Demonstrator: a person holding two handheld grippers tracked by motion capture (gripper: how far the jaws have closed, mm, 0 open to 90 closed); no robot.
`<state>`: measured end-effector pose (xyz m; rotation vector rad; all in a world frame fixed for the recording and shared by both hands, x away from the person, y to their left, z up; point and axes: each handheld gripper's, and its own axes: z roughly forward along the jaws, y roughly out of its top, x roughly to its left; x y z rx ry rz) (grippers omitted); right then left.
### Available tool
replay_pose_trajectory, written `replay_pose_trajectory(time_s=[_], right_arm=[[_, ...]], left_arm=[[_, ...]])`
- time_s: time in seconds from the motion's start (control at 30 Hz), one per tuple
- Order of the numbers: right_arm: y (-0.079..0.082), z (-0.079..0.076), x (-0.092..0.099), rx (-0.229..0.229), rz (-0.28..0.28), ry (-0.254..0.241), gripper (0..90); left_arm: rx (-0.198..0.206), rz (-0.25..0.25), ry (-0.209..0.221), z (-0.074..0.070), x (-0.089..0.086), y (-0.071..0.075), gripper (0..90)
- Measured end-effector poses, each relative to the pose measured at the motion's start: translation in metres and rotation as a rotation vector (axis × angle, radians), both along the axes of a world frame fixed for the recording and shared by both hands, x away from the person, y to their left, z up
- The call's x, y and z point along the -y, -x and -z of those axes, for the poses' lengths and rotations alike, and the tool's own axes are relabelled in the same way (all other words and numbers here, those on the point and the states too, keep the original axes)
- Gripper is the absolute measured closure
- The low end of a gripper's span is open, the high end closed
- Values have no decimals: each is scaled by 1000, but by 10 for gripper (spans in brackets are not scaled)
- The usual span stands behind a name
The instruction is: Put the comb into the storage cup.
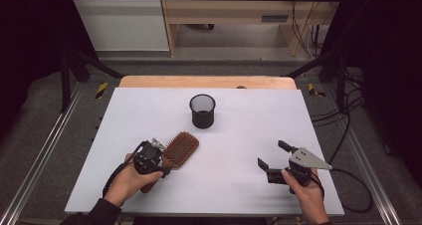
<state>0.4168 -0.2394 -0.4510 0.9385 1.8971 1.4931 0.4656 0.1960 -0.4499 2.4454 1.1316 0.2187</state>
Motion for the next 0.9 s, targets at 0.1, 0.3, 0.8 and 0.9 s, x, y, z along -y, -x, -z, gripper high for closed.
replay_pose_trajectory(time_s=[0.1, 0.3, 0.8, 0.9], right_arm=[[0, 0, 0, 0, 1, 1, 43], [0, 0, 0, 0, 0, 1, 43], [0, 0, -1, -4, -1, 3, 44], [0, 0, -1, -5, -4, 3, 43]], left_arm=[[-10, 4, -4, 1, 0, 0, 491], [-11, 7, -22, 2, 1, -1, 562], [16, 67, -87, 2, 8, 3, 674], [22, 83, -90, 2, 9, 4, 714]])
